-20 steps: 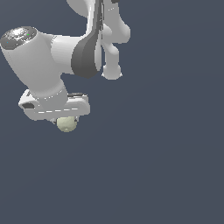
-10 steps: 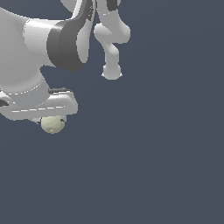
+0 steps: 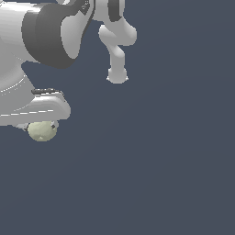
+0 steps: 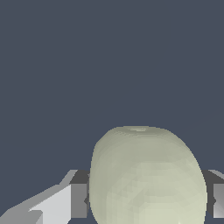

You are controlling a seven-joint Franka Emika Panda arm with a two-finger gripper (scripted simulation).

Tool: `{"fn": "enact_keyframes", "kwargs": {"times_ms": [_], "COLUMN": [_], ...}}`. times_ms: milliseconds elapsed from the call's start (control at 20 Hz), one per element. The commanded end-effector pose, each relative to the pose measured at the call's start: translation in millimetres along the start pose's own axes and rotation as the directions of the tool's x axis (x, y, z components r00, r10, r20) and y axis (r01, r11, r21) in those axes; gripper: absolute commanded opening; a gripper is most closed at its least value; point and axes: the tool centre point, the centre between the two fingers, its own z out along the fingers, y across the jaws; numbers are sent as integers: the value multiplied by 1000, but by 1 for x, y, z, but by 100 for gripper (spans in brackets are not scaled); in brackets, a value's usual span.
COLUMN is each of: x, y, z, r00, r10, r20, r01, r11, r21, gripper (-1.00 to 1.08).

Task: Pick up the object and move it to a goal position.

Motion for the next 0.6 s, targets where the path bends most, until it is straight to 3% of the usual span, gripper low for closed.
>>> {"fn": "enact_keyframes", "kwargs": {"times_ms": [0,550], "x": [3,13], "y": [5,17], "z": [-6,-20], "r00": [1000,1000], "r10": [0,0], "r20": [0,0], "r01": [0,0], "r11": [1000,1000], "r21": [0,0], "gripper": [-100,-100]}}
